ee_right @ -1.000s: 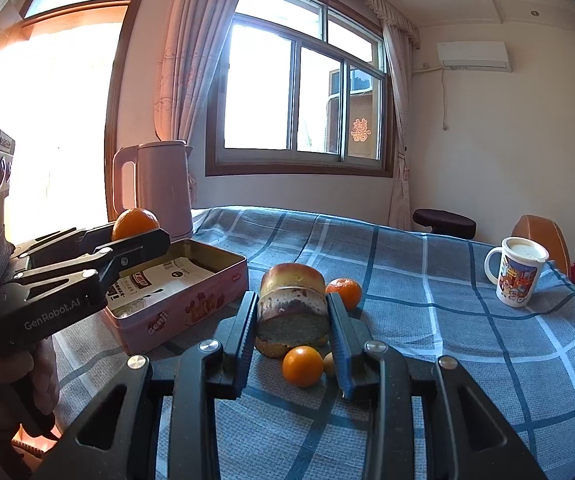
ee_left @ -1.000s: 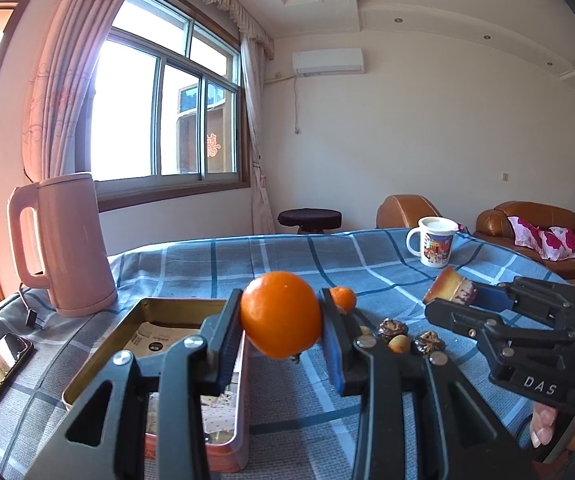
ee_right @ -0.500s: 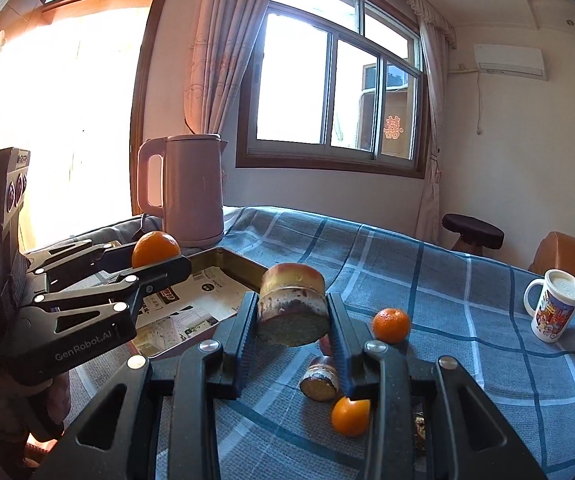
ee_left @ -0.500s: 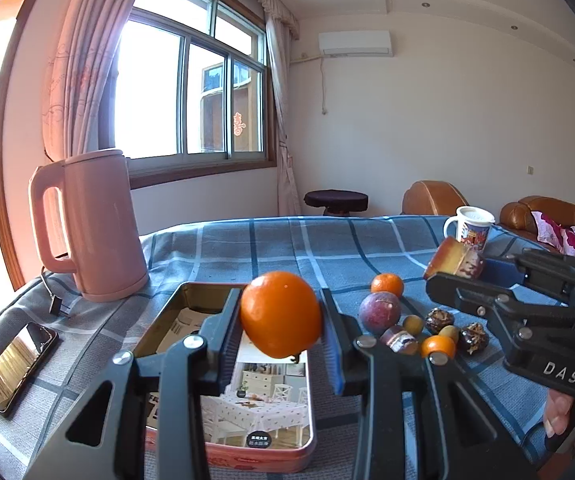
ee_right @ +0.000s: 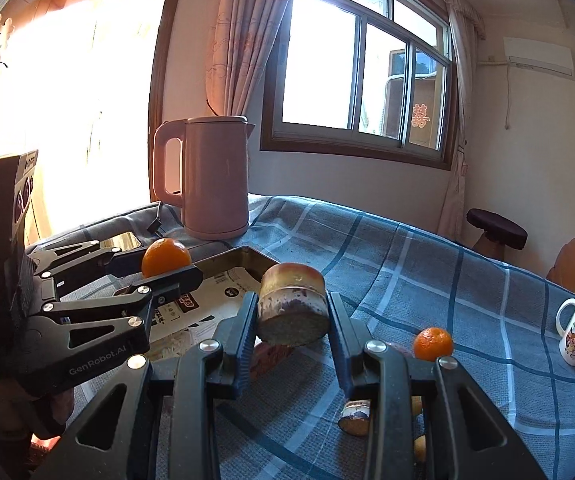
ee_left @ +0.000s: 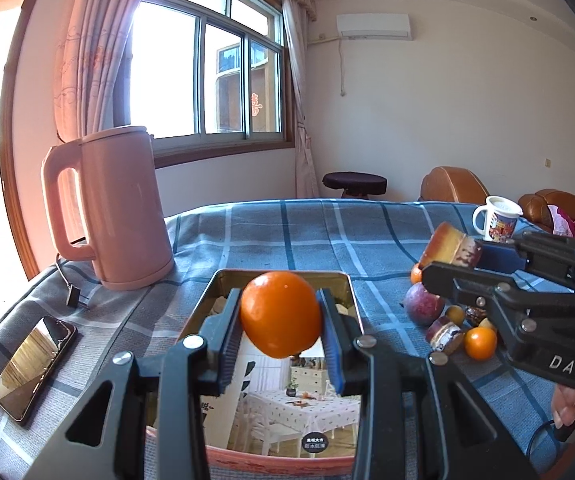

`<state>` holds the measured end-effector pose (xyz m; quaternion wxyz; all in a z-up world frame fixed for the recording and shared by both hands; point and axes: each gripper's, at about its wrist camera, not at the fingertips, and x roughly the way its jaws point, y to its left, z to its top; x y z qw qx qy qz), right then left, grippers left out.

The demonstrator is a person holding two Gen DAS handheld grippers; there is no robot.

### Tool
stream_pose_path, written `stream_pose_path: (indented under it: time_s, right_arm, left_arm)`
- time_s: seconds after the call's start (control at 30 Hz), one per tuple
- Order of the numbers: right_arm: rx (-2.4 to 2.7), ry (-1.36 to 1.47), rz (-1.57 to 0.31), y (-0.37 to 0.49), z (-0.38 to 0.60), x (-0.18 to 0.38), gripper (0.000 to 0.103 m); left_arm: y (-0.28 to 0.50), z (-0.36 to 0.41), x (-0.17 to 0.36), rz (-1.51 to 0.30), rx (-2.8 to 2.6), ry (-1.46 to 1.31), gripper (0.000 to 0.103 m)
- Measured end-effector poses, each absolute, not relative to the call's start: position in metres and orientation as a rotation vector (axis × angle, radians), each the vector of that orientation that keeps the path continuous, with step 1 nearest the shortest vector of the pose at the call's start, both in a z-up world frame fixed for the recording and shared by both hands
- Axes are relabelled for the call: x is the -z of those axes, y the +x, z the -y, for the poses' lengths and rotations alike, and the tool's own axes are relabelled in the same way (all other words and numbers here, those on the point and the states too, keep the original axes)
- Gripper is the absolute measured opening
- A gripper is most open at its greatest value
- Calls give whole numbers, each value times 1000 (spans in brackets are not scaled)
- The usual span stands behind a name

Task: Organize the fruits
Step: 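Lower the orange into the tin and open the left gripper while the right releases the cake roll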

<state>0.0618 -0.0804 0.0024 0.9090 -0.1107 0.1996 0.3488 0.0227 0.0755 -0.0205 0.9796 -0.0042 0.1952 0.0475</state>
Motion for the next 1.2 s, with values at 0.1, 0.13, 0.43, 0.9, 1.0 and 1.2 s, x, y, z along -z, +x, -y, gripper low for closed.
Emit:
stream_pose_path:
  time_s: [0.1, 0.13, 0.43, 0.9, 1.0, 1.2]
  right_arm:
    - [-731, -228, -428, 67, 73, -1, 36]
    - [-732, -232, -433, 69, 68, 0, 36]
    - [-761, -259, -486, 83, 37, 12, 36]
    - [-783, -299, -570, 93, 3, 42, 36]
    - [-781, -298, -596, 97, 0, 48, 36]
    - [-778, -293, -604, 100, 0, 49, 36]
  left_arm:
    - [27, -85, 21, -407, -111, -10, 37]
    - [29, -88, 21, -414, -114, -9, 37]
    - [50, -112, 29, -495, -136, -8, 37]
    - [71, -130, 49, -601, -147, 0, 37]
    - [72, -129, 49, -607, -146, 9, 37]
    - [78, -129, 52, -639, -140, 12, 38]
